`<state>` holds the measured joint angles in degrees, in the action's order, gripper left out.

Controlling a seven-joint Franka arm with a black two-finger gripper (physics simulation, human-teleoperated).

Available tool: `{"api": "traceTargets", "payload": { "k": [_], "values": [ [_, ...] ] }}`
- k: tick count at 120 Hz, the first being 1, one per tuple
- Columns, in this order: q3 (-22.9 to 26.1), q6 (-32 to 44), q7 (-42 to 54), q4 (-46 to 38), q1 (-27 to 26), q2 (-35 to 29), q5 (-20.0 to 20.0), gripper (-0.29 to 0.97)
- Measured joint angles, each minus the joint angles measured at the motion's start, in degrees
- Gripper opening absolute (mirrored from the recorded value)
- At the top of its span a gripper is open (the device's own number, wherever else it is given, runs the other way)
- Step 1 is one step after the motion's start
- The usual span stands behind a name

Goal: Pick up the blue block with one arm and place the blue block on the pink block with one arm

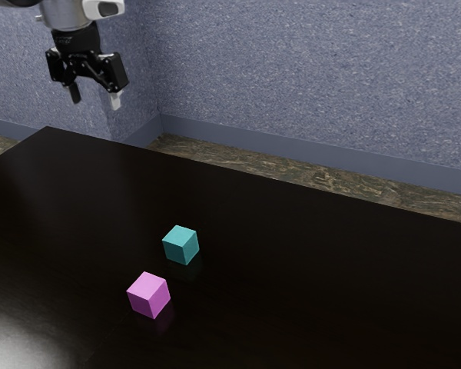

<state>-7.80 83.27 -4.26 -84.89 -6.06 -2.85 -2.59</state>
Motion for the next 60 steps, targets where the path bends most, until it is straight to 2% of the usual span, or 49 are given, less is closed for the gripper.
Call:
{"api": "traceTargets", "payload": {
  "k": [20,25,31,38,60],
  "values": [
    [-0.15,-1.62,-1.98,0.65,1.19,0.15,-0.03,0.68],
    [-0.04,-2.89,-2.33,4.28,1.27,0.88,-0.11,0.68],
    [0.3,-5.64,-2.72,14.35,1.5,2.36,0.06,0.68],
    [0.93,-8.16,-3.13,20.71,1.87,2.96,0.84,0.68],
    [2.63,-12.23,-4.31,24.11,1.68,5.85,1.72,0.68]
  ]
}}
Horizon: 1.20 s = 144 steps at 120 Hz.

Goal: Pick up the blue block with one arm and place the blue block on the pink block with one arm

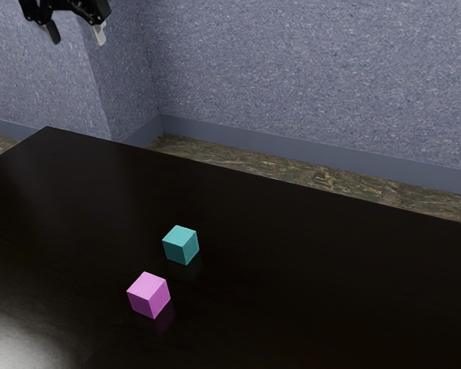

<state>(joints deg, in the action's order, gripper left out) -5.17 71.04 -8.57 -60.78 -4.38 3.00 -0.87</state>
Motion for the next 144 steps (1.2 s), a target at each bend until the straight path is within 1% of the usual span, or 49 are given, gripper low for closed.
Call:
{"api": "traceTargets", "payload": {
  "k": [13,29,38,48,56,65,81,93,102,120,144],
  "values": [
    [0.19,-0.78,-0.5,-0.29,-3.25,0.84,-0.47,0.68],
    [2.84,-0.47,-0.95,-1.99,-4.16,1.48,-0.73,0.68],
    [3.86,3.93,-1.15,-15.55,-3.88,-3.82,-1.21,0.68],
    [4.5,11.56,-1.37,-33.58,-2.99,-9.29,-1.26,0.68],
    [4.97,17.09,-1.5,-43.56,-1.46,-11.83,-1.14,0.68],
    [5.52,23.75,-1.44,-52.04,-0.85,-13.84,-1.07,0.68],
    [6.71,33.76,-1.34,-60.3,0.0,-14.46,-1.02,0.68],
    [7.08,39.32,-1.32,-64.34,0.18,-14.33,-1.0,0.68],
    [7.16,42.35,-1.3,-65.31,0.18,-12.82,-1.03,0.68],
    [7.06,47.97,-0.04,-64.41,0.48,-8.92,-1.05,0.68],
    [6.98,52.39,2.06,-62.44,1.13,-4.84,-1.41,0.68]
  ]
}}
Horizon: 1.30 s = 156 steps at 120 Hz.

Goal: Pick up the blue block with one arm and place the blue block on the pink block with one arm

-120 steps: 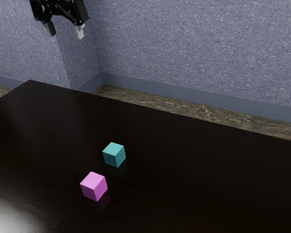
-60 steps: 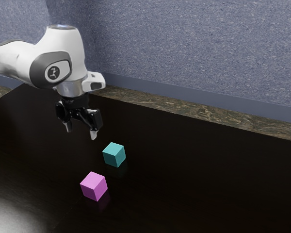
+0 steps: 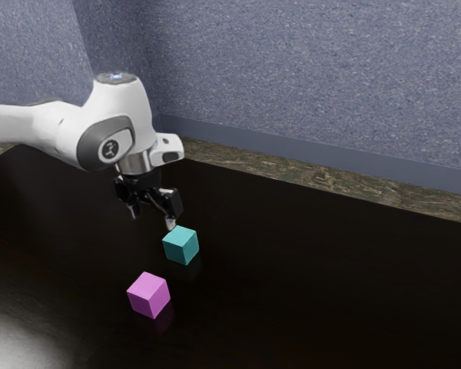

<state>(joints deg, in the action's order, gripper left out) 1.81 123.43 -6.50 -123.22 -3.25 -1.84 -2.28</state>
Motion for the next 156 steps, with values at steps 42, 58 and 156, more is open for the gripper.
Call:
{"api": "traceTargets", "payload": {
  "k": [42,58,156],
  "values": [
    [-0.06,3.8,3.88,3.14,2.43,6.97,-0.81,0.68],
    [0.01,4.36,5.18,5.45,2.96,9.89,-1.35,0.68],
    [0.27,5.14,9.62,11.2,3.61,19.5,-0.93,0.68]
  ]
}}
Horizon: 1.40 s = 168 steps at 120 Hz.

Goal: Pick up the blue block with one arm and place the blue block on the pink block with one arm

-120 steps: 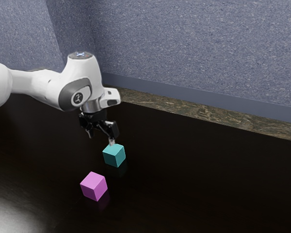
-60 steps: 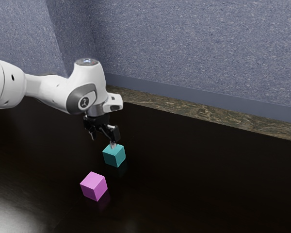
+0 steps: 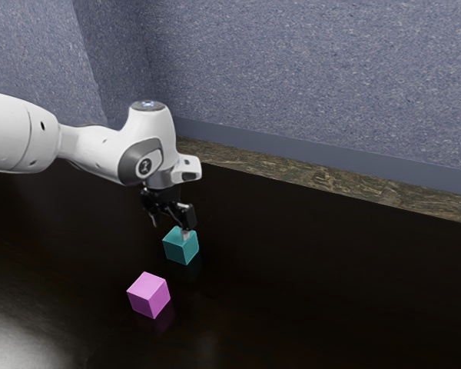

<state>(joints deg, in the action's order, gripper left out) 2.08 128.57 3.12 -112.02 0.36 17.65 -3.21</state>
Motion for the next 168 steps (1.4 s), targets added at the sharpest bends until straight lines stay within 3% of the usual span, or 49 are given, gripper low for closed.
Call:
{"api": "traceTargets", "payload": {
  "k": [168],
  "values": [
    [-0.06,0.07,1.43,5.3,-0.32,9.13,0.42,0.68]
  ]
}}
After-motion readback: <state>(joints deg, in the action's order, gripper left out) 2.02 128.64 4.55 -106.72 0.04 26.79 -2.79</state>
